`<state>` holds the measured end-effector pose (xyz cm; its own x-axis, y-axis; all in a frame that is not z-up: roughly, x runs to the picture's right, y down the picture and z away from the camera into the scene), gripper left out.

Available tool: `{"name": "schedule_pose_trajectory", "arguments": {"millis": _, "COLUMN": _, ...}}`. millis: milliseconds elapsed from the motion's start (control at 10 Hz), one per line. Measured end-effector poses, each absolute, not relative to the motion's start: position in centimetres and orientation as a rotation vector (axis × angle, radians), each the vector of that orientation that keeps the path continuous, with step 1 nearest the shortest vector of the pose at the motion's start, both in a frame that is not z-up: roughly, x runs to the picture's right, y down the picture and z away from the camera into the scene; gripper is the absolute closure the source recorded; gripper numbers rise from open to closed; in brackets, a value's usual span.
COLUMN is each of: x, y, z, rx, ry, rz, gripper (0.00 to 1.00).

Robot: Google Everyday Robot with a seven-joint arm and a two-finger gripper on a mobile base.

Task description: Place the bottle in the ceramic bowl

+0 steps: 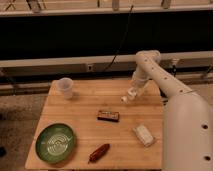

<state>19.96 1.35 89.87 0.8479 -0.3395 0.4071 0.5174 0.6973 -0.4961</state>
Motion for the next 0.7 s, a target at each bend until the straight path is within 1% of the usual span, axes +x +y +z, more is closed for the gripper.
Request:
{"name": "schedule_pose_trajectory", "arguments": {"millis": 200, "x": 18.8, "y": 0.5, "z": 88.3, "rx": -0.627, "ry": -0.324, "rz": -0.5, "gripper": 1.0}}
{"name": "schedule_pose_trajectory", "arguments": {"millis": 700, "x": 14.8, "y": -1.8, "z": 82.7, "rx": -0.578, "ry": -0.414, "rz": -0.588, "gripper": 1.0}}
